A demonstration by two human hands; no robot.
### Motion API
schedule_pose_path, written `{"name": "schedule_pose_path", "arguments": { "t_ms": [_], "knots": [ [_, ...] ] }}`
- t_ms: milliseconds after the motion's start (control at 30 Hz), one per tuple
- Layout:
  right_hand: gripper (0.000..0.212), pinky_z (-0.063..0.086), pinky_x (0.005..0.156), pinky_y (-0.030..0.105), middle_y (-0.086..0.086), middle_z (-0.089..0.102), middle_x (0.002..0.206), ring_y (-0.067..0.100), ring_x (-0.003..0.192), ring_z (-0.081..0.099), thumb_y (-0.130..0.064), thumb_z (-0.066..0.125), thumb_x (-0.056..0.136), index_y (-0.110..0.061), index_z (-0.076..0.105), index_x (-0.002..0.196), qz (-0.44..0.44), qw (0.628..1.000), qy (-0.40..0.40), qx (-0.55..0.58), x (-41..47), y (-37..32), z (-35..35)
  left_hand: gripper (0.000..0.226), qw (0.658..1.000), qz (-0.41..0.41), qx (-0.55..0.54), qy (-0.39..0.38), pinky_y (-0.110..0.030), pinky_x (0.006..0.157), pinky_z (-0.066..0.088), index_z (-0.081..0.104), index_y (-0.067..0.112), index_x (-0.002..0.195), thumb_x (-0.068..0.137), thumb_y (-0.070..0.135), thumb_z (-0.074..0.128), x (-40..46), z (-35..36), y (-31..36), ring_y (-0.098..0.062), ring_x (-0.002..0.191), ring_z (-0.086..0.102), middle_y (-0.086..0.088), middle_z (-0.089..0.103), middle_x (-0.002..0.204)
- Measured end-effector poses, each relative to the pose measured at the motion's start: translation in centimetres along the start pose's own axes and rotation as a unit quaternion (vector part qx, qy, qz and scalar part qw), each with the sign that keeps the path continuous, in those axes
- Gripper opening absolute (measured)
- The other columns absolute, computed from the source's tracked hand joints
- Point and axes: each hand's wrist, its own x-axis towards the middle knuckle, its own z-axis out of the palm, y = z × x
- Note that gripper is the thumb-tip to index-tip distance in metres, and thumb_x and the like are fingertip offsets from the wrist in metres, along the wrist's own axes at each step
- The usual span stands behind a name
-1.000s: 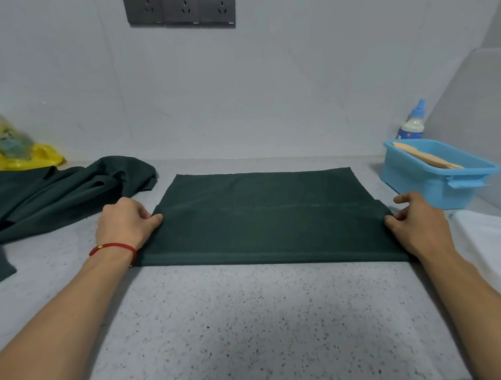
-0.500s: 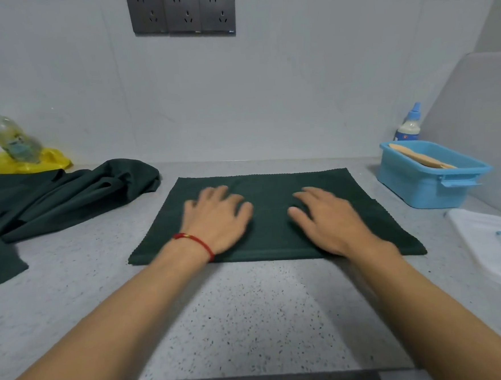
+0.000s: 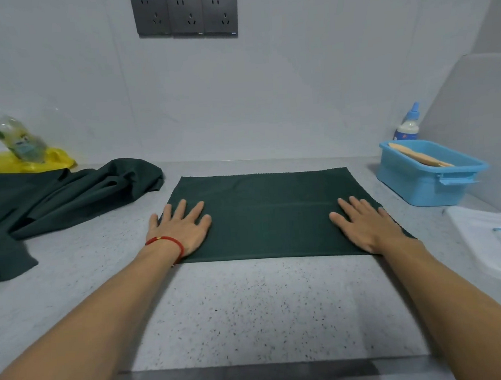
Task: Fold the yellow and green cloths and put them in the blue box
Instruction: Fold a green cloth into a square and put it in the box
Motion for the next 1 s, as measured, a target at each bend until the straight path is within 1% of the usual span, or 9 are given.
{"name": "schedule_pose_path", "arguments": {
  "t_ms": [300, 400, 467, 533, 600, 667, 733, 867, 1000],
  "knots": [
    [0.076, 0.001, 0.127, 0.047, -0.002, -0.006, 0.171, 0.017, 0.158, -0.005, -0.073, 0.006, 0.096, -0.037, -0.004, 0.162, 0.011, 1.0, -0.015, -0.008, -4.1, 0.8, -0.1, 0.064, 1.0, 0.016, 0.003, 0.01, -0.054, 0.124, -0.003, 0.0, 0.048, 0.158, 0.097, 0.065, 0.007, -3.0, -0.1, -1.5, -0.023, 0.156, -0.006, 0.002, -0.005, 0.17],
    [0.08, 0.011, 0.124, 0.048, -0.002, 0.003, 0.171, 0.02, 0.157, 0.005, -0.075, 0.006, 0.093, -0.035, 0.003, 0.163, -0.004, 1.0, -0.012, -0.024, -5.1, 1.0, -0.6, 0.066, 1.0, 0.021, -0.005, -0.007, -0.057, 0.122, -0.005, -0.001, 0.048, 0.158, 0.096, 0.068, 0.007, -3.7, -0.1, -1.7, -0.024, 0.156, -0.008, 0.003, -0.007, 0.17],
    [0.078, 0.021, 0.12, 0.049, -0.001, 0.016, 0.17, 0.023, 0.154, 0.019, -0.073, 0.013, 0.096, -0.032, 0.016, 0.162, -0.024, 0.999, 0.03, -0.022, -4.7, 1.2, -1.6, 0.068, 0.999, 0.029, -0.02, 0.006, -0.058, 0.121, -0.002, 0.004, 0.046, 0.159, 0.095, 0.07, 0.008, -3.3, -0.6, -1.3, -0.023, 0.156, -0.006, 0.004, -0.004, 0.17],
    [0.068, 0.03, 0.118, 0.05, 0.001, 0.032, 0.165, 0.026, 0.148, 0.033, -0.062, 0.025, 0.101, -0.026, 0.031, 0.158, -0.05, 0.996, 0.077, -0.016, -3.3, 1.2, -2.9, 0.067, 0.997, 0.053, -0.019, 0.044, -0.058, 0.121, 0.002, 0.014, 0.038, 0.16, 0.099, 0.064, 0.013, -1.8, -1.7, -0.6, -0.022, 0.156, 0.0, 0.005, 0.004, 0.17],
    [0.057, 0.036, 0.114, 0.051, 0.006, 0.043, 0.158, 0.031, 0.142, 0.041, -0.049, 0.035, 0.105, -0.02, 0.04, 0.154, -0.059, 0.994, 0.095, -0.012, -0.9, 1.1, -3.8, 0.058, 0.994, 0.077, -0.006, 0.075, -0.056, 0.12, 0.012, 0.031, 0.027, 0.156, 0.104, 0.05, 0.02, 0.5, -2.8, 0.5, -0.023, 0.154, 0.013, 0.001, 0.021, 0.167],
    [0.049, 0.04, 0.111, 0.05, 0.012, 0.051, 0.151, 0.036, 0.136, 0.046, -0.039, 0.042, 0.106, -0.017, 0.046, 0.15, -0.054, 0.993, 0.101, -0.016, 2.1, 1.1, -4.4, 0.046, 0.991, 0.101, -0.007, 0.085, -0.051, 0.114, 0.03, 0.051, 0.016, 0.14, 0.106, 0.036, 0.027, 3.1, -3.7, 1.4, -0.028, 0.141, 0.036, -0.007, 0.045, 0.152],
    [0.044, 0.04, 0.11, 0.049, 0.014, 0.054, 0.148, 0.038, 0.134, 0.048, -0.03, 0.046, 0.106, -0.014, 0.049, 0.147, -0.06, 0.993, 0.097, -0.018, 4.8, 1.1, -4.3, 0.037, 0.989, 0.117, -0.03, 0.085, -0.045, 0.107, 0.04, 0.059, 0.01, 0.13, 0.106, 0.023, 0.034, 5.7, -3.8, 2.0, -0.033, 0.127, 0.05, -0.012, 0.057, 0.139],
    [0.04, 0.039, 0.112, 0.044, 0.014, 0.051, 0.15, 0.036, 0.134, 0.048, -0.019, 0.047, 0.106, -0.012, 0.05, 0.145, -0.069, 0.994, 0.086, 0.023, 9.0, 1.2, -3.7, 0.046, 0.988, 0.11, -0.085, 0.061, -0.044, 0.114, 0.037, 0.047, 0.02, 0.148, 0.104, 0.011, 0.037, 10.2, -3.6, 1.9, -0.034, 0.136, 0.046, -0.011, 0.049, 0.151],
    [0.049, 0.036, 0.114, 0.045, 0.009, 0.041, 0.158, 0.033, 0.14, 0.043, -0.019, 0.04, 0.108, -0.022, 0.035, 0.157, -0.066, 0.995, 0.073, 0.013, 11.6, 1.7, -2.9, 0.056, 0.996, 0.087, 0.036, 0.01, -0.052, 0.115, 0.027, 0.033, 0.034, 0.155, 0.102, 0.015, 0.04, 13.7, -3.7, 1.5, -0.031, 0.142, 0.035, -0.006, 0.04, 0.156]
  ]
}}
